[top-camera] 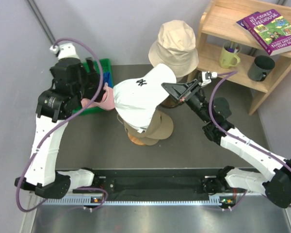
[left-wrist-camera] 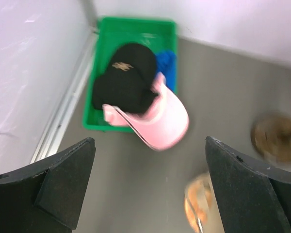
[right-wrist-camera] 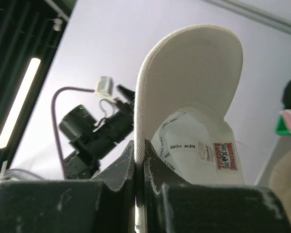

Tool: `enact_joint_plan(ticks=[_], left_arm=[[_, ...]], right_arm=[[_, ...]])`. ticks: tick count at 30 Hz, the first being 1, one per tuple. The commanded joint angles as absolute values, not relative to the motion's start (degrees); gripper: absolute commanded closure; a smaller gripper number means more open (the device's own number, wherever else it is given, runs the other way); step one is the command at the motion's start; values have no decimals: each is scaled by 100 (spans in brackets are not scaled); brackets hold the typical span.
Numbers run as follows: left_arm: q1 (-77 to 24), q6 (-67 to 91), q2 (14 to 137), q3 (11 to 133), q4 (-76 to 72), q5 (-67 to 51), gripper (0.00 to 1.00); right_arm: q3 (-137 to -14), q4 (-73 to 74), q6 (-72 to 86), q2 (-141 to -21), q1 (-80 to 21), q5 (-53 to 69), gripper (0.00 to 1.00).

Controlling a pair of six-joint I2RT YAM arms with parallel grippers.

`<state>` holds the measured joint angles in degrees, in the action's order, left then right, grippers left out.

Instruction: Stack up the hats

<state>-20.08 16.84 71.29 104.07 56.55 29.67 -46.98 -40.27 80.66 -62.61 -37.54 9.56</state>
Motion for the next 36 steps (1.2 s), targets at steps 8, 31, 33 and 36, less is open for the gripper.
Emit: enact_joint_plan(ticks=[8, 31, 33, 36], left_arm=[[-1415, 2162, 6627, 10160, 4624, 3014, 1], [-1380, 1600, 6724, 10134, 3692, 3577, 1], [-1380, 1486, 6715, 10160, 3639, 3691, 1], [-1380, 1336, 6636, 10108, 3463, 3831, 1]], right_arm=[[-6661, -2787, 6171, -6644, -4165, 950, 100], [-8604, 300, 3321, -6688, -4851, -22, 100], [-8543, -138, 3848, -6934, -4939, 438, 100], [-8429, -904, 4332, -7276, -5053, 1026, 100]])
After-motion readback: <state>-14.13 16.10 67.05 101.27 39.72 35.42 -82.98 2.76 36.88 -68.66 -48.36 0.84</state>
